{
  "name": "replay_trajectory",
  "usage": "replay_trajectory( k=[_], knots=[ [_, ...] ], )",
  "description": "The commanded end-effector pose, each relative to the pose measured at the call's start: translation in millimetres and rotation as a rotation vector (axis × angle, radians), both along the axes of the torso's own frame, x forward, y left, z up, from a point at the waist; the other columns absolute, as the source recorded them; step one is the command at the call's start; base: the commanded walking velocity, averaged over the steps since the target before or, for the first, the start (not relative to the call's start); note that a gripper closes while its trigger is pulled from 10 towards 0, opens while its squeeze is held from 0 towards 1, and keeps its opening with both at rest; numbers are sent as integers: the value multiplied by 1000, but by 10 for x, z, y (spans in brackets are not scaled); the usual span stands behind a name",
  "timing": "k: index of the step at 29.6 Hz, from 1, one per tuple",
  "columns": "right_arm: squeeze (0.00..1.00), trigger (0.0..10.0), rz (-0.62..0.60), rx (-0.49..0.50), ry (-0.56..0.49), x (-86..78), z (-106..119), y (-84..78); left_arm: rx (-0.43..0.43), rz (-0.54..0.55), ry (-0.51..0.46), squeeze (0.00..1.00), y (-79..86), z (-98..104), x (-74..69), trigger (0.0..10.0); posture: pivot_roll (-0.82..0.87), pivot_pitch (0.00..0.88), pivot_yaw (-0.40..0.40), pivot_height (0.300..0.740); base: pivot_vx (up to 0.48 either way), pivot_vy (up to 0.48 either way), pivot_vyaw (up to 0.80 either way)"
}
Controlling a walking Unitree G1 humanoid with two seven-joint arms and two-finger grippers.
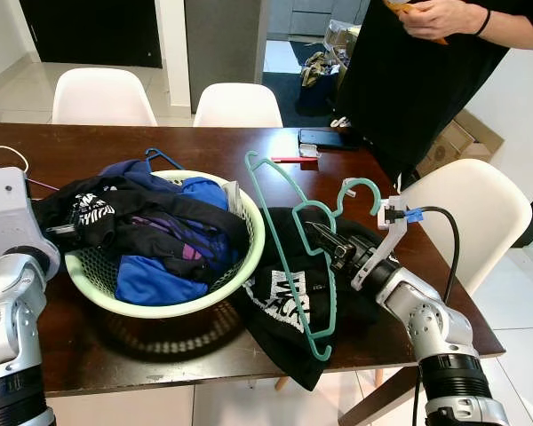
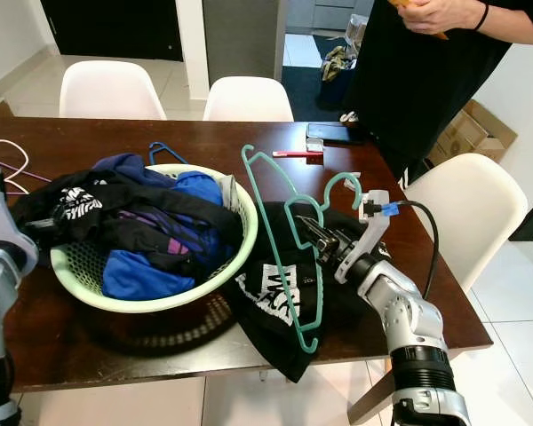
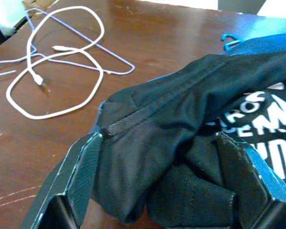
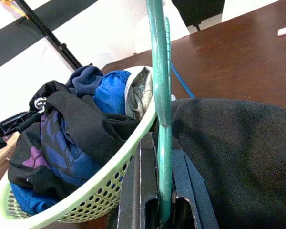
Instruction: Hang hanger
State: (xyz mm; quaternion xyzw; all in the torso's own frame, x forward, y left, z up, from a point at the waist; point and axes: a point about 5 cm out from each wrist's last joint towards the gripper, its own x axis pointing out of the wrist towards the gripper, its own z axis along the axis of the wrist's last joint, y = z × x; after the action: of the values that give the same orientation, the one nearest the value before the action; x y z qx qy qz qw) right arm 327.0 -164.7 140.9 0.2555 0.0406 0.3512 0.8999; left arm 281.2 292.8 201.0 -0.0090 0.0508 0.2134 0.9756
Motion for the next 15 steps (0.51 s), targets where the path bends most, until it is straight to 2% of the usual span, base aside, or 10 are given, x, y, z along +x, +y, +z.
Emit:
replay_trajectory(
  k=[1,10,11,12,13,15],
  knots=[
    [0,10000,-2,-5,-6,-6,26,-21,11,10,18,0,42,-9,0,10000,59,80,-82,740,0,0,0],
    [0,10000,-4,-6,-7,-4,28,-19,16,14,11,0,54,8,15,10000,57,79,-82,740,0,0,0],
    [0,10000,-4,-6,-8,-3,30,-17,17,16,10,0,63,6,17,4902,56,79,-81,740,0,0,0],
    [0,10000,-4,-6,-8,-3,30,-17,17,16,10,0,63,6,17,4902,56,79,-81,740,0,0,0],
    [0,10000,-5,-6,-8,-1,32,-17,15,20,9,0,76,3,18,0,55,82,-81,740,0,0,0],
    [0,10000,-6,-6,-8,1,34,-18,15,23,9,0,87,2,19,0,55,82,-81,740,0,0,0]
  ],
)
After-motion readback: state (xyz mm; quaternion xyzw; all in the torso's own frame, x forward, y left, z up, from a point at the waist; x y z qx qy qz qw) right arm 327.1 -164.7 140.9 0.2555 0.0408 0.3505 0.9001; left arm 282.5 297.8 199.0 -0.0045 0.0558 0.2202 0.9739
